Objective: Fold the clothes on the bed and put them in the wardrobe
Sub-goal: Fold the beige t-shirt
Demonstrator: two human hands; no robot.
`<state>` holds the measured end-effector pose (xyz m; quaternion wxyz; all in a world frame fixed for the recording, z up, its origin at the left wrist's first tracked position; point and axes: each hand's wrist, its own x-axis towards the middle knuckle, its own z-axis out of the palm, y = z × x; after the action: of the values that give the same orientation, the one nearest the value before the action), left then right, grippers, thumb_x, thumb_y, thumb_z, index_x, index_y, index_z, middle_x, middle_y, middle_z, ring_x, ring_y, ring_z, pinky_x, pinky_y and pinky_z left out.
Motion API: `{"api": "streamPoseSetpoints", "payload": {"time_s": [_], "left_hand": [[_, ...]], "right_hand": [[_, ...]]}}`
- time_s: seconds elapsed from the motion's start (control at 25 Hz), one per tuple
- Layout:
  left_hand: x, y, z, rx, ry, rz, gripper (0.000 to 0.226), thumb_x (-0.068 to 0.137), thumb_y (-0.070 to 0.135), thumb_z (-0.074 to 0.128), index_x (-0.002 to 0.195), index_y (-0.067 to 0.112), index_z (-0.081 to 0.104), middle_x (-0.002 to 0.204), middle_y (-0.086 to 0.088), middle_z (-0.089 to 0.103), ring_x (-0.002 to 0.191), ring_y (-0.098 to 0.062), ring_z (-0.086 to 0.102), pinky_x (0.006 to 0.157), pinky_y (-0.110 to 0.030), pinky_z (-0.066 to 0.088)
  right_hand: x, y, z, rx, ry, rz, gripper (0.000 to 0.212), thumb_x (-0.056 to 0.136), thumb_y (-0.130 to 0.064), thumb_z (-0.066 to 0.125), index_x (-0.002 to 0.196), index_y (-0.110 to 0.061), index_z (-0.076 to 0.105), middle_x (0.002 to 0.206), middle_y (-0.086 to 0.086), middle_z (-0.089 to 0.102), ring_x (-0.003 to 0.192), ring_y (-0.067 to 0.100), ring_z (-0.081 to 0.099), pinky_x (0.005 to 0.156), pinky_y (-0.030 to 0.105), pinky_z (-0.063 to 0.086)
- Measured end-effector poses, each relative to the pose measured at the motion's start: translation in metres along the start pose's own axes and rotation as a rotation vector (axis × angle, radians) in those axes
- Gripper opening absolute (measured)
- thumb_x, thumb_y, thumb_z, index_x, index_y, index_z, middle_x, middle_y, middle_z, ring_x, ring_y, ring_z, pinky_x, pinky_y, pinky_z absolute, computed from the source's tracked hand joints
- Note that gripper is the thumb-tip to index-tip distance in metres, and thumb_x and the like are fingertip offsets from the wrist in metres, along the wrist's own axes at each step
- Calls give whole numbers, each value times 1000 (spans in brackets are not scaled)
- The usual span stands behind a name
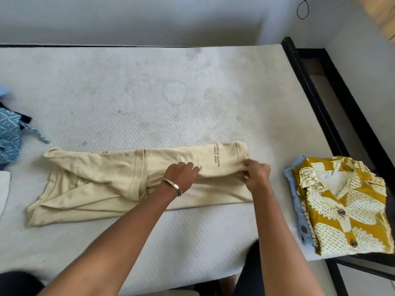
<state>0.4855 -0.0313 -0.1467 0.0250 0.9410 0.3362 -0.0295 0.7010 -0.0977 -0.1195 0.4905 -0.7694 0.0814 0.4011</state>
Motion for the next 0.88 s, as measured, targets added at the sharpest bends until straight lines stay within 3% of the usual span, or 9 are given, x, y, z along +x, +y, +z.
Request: {"api": "streamPoseSetpoints", "payload": {"time_s": [0.12,0.24,0.36,0.44,0.52,0.56,0.64,0.76,0.88], "left_hand": [[6,-8,-8,-143,75,-41,19,66,14,81,81,17,69,62,0,58,45,-25,57,34,-25,44],[4,-8,-11,-291,20,-38,27,87,15,62,113,23,66,83,-3,62,68,-29,63,50,-30,50],[-4,-2,-2,-285,-235,10,50,97,16,43,140,41,41,107,1,53,94,-23,53,66,-30,43],[-6,2,4,-243,-286,36,55,97,13,40,145,39,34,116,1,51,102,-23,51,76,-32,43],[-3,5,8,-227,-301,5,57,97,9,38,148,32,29,120,-2,52,104,-26,53,79,-34,42],[-3,8,10,-220,-313,0,57,97,9,37,149,29,28,120,-3,53,103,-26,54,79,-34,40],[-4,12,11,-208,-295,16,56,96,11,38,149,26,28,119,-4,52,102,-26,54,81,-34,39],[-6,19,11,-220,-134,23,54,93,23,52,145,25,35,114,-5,49,101,-25,51,81,-35,41],[-11,30,9,-192,-217,22,64,91,42,55,147,37,24,135,-1,36,118,-24,40,91,-39,37]], "right_hand": [[-4,-28,5,255,-315,-105,22,96,1,49,79,-9,58,85,8,57,81,23,53,75,46,49],[0,-27,-2,240,-423,-225,24,102,-4,41,87,-14,56,84,3,57,76,16,54,71,40,48],[13,1,-24,113,-264,-104,26,99,2,37,95,-17,56,94,4,60,77,13,54,66,33,47],[19,15,-34,157,-195,-32,23,97,1,40,106,-16,53,102,5,65,68,9,58,59,29,47],[22,14,-35,140,-202,-69,13,97,-12,55,110,-14,55,101,4,68,64,7,61,57,27,48],[24,11,-32,86,-217,-109,23,93,-16,65,114,-11,57,101,5,68,72,11,65,61,29,51],[26,1,-23,-37,-259,-194,44,82,-4,75,121,-11,56,104,9,68,89,19,68,74,34,55],[30,-7,-11,-229,-172,-332,51,81,11,59,125,-15,59,112,13,67,98,21,64,80,32,52],[29,-2,-11,-669,135,-359,45,92,-23,62,134,-14,49,130,14,58,117,30,52,97,42,44]]}}
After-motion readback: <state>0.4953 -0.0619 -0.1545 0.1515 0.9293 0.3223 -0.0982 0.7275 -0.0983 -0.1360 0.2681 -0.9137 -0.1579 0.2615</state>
